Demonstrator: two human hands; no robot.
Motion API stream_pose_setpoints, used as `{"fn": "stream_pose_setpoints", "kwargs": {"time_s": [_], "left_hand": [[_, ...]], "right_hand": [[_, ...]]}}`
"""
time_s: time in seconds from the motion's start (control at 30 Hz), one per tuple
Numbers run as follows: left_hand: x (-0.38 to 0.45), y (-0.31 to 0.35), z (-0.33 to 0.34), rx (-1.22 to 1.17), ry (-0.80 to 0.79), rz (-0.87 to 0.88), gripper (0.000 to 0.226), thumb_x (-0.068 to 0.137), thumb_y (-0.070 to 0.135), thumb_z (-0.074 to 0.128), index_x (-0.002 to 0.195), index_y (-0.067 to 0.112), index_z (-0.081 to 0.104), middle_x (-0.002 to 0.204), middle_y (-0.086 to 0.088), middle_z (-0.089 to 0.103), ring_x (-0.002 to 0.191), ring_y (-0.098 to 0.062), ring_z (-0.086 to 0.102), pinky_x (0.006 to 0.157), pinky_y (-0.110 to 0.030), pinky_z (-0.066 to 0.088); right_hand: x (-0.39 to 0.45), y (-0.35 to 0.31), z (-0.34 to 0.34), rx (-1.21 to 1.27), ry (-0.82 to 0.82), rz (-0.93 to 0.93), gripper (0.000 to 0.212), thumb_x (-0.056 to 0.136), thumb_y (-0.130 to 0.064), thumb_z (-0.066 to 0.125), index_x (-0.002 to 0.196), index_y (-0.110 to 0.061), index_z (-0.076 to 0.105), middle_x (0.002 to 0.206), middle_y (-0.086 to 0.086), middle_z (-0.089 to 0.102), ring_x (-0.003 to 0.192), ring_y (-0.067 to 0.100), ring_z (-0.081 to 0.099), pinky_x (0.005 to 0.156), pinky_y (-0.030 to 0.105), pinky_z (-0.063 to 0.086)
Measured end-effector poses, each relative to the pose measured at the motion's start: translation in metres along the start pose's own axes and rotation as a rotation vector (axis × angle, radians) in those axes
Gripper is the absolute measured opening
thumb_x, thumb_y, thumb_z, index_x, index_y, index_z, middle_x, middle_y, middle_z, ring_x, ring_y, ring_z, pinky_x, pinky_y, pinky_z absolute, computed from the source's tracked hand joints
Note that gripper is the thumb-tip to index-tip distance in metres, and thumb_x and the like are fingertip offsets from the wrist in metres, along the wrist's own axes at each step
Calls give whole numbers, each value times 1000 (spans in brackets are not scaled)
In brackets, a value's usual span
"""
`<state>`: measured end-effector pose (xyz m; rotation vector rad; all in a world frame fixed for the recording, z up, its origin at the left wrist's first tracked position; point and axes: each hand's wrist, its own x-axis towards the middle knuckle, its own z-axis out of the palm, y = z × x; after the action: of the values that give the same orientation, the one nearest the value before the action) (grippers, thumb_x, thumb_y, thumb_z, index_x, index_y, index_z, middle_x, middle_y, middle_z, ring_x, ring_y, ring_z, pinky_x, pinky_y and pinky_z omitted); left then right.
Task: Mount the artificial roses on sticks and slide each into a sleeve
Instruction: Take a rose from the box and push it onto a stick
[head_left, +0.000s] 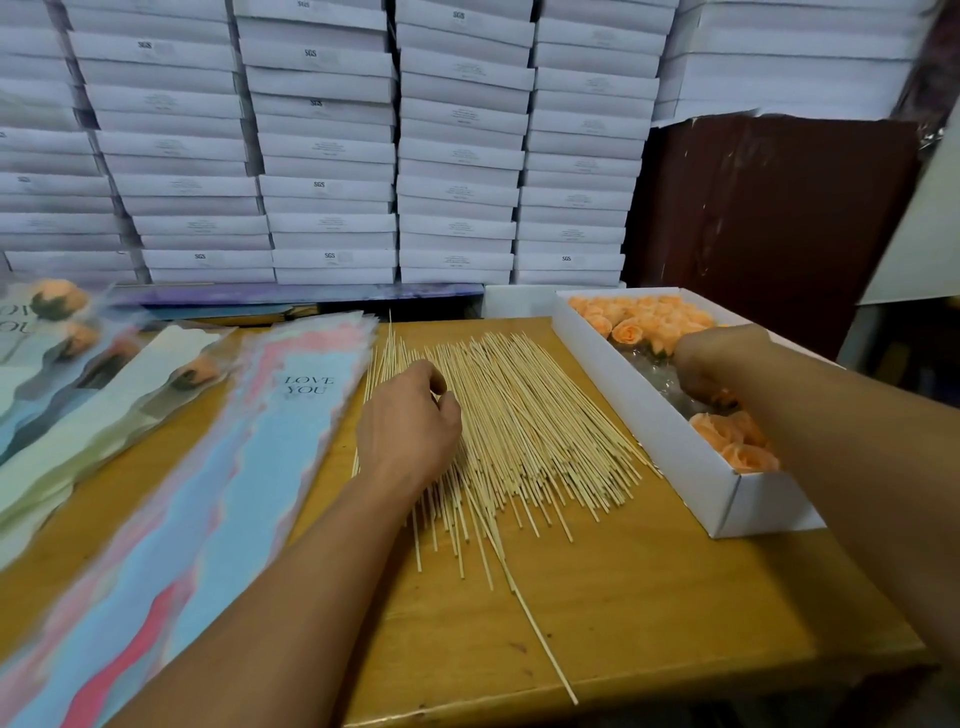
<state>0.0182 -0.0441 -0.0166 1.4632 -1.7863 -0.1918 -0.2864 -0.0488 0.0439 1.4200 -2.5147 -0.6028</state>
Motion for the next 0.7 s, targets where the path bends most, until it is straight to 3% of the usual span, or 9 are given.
{"fn": "stream_pose_setpoints", "kwargs": {"time_s": [0.13, 0.27, 0.4, 0.47, 0.53, 0.6, 0.7], "left_hand": [[1, 0, 0, -4, -4, -6, 8, 94, 26, 58, 95, 19, 62, 89, -1, 69, 79, -25, 64, 71, -41, 56], [0, 0, 0, 4, -1, -3, 7, 95, 26, 58, 95, 20, 62, 87, 0, 69, 78, -24, 64, 70, -41, 56], [1, -2, 1, 7, -1, 1, 7, 94, 25, 58, 94, 19, 62, 86, 1, 68, 77, -23, 64, 68, -39, 54], [2, -3, 2, 7, 0, 5, 7, 94, 25, 57, 94, 20, 62, 86, 1, 68, 76, -23, 63, 66, -37, 53], [2, -3, 3, 7, 0, 6, 7, 94, 25, 57, 94, 20, 62, 85, 1, 68, 75, -22, 63, 65, -37, 53], [2, -3, 3, 8, -2, 3, 6, 94, 25, 58, 95, 20, 62, 86, 1, 68, 74, -22, 64, 66, -39, 56], [2, -4, 5, 2, 0, 1, 6, 94, 25, 58, 94, 21, 61, 85, 1, 68, 74, -22, 64, 65, -39, 55]], "right_hand": [[-4, -1, -4, 33, -54, 1, 14, 87, -11, 62, 81, -20, 53, 82, 1, 59, 74, 20, 61, 73, 34, 53], [-1, -3, -7, 23, -16, -42, 30, 91, -12, 60, 120, -22, 62, 87, 2, 53, 93, 24, 58, 89, 35, 53], [-1, -2, -10, -1, -29, -39, 11, 94, -9, 57, 92, -19, 52, 84, 4, 54, 75, 22, 56, 80, 33, 53], [-2, -2, -14, -28, -15, -52, 11, 94, -11, 55, 91, -20, 50, 97, 3, 58, 88, 23, 58, 78, 33, 50], [-3, -2, -18, -47, 11, -55, 8, 95, -16, 53, 95, -22, 49, 108, 3, 55, 100, 24, 56, 88, 35, 51], [-5, -2, -22, -30, 64, -30, 4, 97, -20, 52, 94, -21, 50, 102, 3, 54, 99, 24, 54, 93, 37, 50], [-5, -4, -31, 76, 193, 11, 6, 93, -20, 58, 94, -17, 52, 84, 3, 51, 82, 21, 55, 80, 36, 49]]}}
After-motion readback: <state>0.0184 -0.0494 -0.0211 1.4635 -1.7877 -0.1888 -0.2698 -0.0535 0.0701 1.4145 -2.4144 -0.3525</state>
